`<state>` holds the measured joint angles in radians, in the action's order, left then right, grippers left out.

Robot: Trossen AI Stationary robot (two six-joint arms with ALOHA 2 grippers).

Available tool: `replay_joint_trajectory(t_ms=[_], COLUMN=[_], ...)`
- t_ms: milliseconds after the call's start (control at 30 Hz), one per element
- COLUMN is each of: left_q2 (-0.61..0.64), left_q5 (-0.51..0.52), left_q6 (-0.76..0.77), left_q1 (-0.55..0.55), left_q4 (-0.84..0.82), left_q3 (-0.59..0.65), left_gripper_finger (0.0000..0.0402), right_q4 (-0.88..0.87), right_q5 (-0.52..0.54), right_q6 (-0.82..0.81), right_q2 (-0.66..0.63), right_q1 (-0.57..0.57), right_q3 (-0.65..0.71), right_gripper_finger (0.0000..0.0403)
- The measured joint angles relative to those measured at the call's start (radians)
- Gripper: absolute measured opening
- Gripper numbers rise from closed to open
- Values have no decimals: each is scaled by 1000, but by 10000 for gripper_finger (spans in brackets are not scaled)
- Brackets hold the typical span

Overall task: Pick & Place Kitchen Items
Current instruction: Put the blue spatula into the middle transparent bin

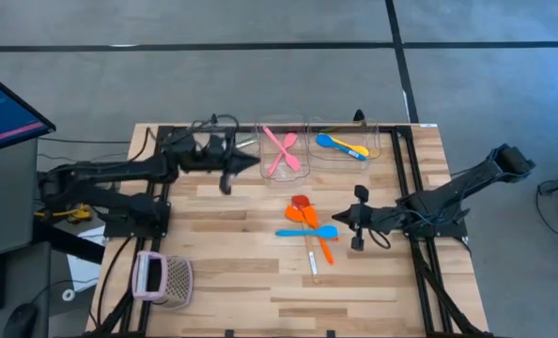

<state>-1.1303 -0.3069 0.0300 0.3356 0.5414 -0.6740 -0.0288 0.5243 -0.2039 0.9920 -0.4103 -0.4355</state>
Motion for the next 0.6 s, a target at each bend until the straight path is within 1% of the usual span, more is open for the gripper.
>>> replay_joint_trajectory(t_ms=[167, 267, 400, 600], left_q2=[113, 142, 148, 146], left_q5=[2, 13, 60, 123], left_q6=[9, 9, 1, -38], left_q1=[-118, -199, -290, -363], left_q4=[1, 0, 0, 0], left_q3=[133, 192, 244, 303], left_gripper_finger=[1, 1, 1, 1], right_q4=[68, 112, 166, 191], right_q5=[0, 0, 0, -9], right_q6=[-7, -7, -7, -7], right_q2=[46, 63, 75, 76], right_q1=[0, 0, 1, 20], right_q3=[0, 0, 1, -7], right_gripper_finger=[0, 0, 0, 0])
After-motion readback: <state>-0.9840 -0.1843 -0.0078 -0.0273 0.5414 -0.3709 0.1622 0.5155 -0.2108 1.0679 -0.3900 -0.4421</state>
